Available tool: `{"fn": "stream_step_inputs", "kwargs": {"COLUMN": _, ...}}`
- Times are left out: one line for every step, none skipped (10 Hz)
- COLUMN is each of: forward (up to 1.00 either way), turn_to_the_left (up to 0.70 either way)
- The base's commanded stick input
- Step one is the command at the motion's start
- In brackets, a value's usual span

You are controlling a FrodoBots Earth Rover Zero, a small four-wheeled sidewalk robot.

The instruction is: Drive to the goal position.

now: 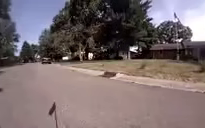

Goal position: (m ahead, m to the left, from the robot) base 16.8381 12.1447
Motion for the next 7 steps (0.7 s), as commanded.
{"fn": "stream_step_inputs", "kwargs": {"forward": 0.69, "turn_to_the_left": 0.34}}
{"fn": "stream_step_inputs", "kwargs": {"forward": 0.69, "turn_to_the_left": 0.31}}
{"fn": "stream_step_inputs", "kwargs": {"forward": 0.69, "turn_to_the_left": 0.17}}
{"fn": "stream_step_inputs", "kwargs": {"forward": 0.69, "turn_to_the_left": 0.04}}
{"fn": "stream_step_inputs", "kwargs": {"forward": 0.69, "turn_to_the_left": 0.03}}
{"fn": "stream_step_inputs", "kwargs": {"forward": 0.69, "turn_to_the_left": 0.03}}
{"fn": "stream_step_inputs", "kwargs": {"forward": 0.69, "turn_to_the_left": 0.03}}
